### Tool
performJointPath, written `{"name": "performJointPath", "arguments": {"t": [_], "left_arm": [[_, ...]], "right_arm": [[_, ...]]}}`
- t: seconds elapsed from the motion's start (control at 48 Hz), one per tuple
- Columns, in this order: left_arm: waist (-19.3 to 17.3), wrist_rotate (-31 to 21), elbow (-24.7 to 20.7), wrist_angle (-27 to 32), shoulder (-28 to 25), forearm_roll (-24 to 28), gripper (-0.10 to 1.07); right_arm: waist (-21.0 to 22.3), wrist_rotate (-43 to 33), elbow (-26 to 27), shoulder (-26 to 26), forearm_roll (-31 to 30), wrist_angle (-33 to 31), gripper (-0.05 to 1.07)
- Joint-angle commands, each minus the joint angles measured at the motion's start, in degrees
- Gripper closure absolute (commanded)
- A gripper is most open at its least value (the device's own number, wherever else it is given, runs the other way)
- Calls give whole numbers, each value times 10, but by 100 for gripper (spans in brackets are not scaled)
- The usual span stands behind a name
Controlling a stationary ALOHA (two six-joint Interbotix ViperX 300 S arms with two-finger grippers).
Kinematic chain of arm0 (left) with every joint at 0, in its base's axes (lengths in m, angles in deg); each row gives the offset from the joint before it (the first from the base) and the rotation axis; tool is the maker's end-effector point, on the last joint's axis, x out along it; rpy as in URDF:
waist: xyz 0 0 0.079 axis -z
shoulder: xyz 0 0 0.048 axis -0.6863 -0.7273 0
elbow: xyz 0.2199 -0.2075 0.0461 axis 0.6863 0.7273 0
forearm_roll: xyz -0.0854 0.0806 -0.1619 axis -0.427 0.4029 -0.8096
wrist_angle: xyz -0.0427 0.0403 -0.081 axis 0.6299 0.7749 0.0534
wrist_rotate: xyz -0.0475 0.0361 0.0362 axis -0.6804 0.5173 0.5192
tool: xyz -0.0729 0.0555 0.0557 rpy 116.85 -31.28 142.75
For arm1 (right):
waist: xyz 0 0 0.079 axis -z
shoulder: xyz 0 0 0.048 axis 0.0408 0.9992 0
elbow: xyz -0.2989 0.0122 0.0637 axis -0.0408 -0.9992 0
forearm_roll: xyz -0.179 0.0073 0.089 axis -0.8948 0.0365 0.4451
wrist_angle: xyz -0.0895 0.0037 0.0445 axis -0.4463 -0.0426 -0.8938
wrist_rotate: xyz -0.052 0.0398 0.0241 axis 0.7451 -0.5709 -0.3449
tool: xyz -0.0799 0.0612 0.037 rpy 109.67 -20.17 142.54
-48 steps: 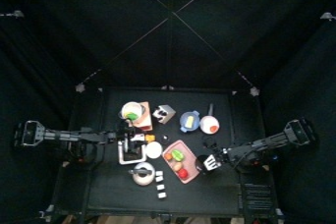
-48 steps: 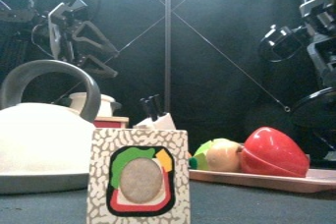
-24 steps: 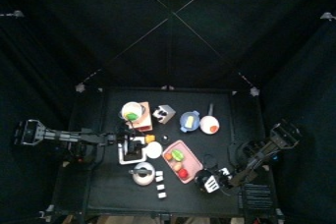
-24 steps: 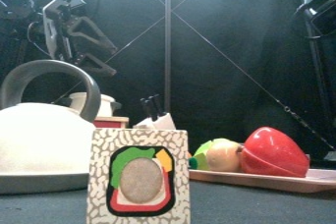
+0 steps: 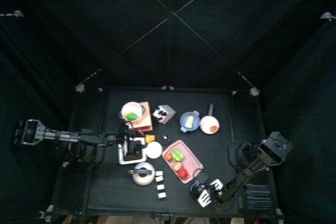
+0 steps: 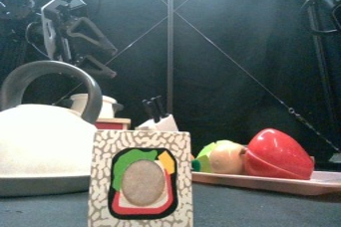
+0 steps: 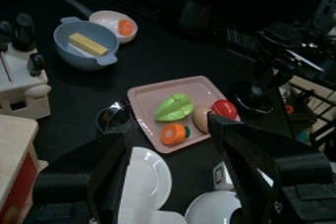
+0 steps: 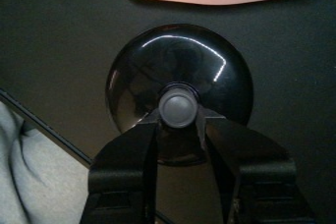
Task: Put pot lid below plate
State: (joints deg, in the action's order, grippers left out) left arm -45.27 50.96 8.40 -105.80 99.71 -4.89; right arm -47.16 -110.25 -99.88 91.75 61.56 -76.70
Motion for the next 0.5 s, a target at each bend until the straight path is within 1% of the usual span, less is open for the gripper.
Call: {"name": "performJointPath", "arguments": {"t": [0.0, 0.25, 0.333, 0.479], "left_arm": [[1, 1, -6, -5, 2, -2, 4], [2, 1, -4, -6, 2, -1, 4], [2, 1, -4, -5, 2, -1, 4], [2, 1, -4, -5, 2, -2, 4]], "right_arm": [[3, 1, 6, -11, -1, 1, 41], [8, 1, 4, -11, -4, -3, 39], [10, 1, 2, -11, -3, -4, 36], [12, 2, 1, -11, 0, -7, 26]]}}
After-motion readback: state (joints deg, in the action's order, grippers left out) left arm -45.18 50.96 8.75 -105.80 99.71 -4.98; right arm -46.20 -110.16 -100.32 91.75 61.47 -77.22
